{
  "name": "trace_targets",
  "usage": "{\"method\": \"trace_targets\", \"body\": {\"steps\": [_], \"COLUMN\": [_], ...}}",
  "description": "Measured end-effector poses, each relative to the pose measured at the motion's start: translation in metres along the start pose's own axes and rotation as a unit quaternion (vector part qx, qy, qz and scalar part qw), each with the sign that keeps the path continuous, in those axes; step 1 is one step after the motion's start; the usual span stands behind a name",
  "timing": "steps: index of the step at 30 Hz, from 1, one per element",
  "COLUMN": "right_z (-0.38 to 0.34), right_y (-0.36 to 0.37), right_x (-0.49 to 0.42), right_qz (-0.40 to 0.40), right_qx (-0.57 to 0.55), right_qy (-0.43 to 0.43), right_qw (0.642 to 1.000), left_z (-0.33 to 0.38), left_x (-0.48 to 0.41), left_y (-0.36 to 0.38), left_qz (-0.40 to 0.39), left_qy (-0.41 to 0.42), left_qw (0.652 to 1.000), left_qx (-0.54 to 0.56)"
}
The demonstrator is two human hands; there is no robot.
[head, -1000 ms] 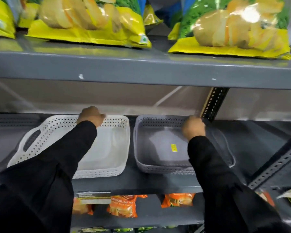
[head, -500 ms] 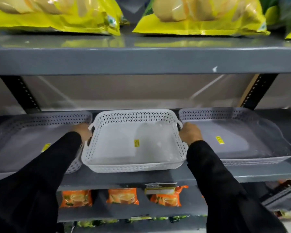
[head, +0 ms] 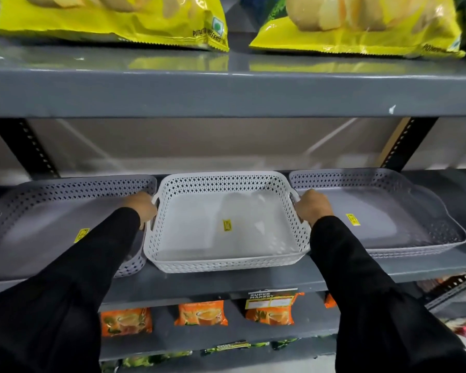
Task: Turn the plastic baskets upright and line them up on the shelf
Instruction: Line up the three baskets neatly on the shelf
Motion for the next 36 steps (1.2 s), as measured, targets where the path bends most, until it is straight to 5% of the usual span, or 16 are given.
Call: {"method": "trace_targets", "body": {"steps": [36], "right_z": [0.013], "right_y": [-0.005], "right_x": [0.013], "right_qz": [-0.013], "right_qx": [-0.027], "right_qy": [-0.004], "right_qw": [1.0], "left_z": [0.001], "left_x": [0.033], "left_y": [0.0], "left_qz": [0.031], "left_qy": [-0.013], "left_qw": [0.999], "left_qx": [-0.003]}}
Point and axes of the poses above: each hand's wrist, its own x-axis away from the middle knuckle, its own y-axis out of the palm, z = x × y, the point moved 5 cm from there along -x, towards the middle knuckle, and after that the axes turned 15 degrees about z, right-handed, at the moved point
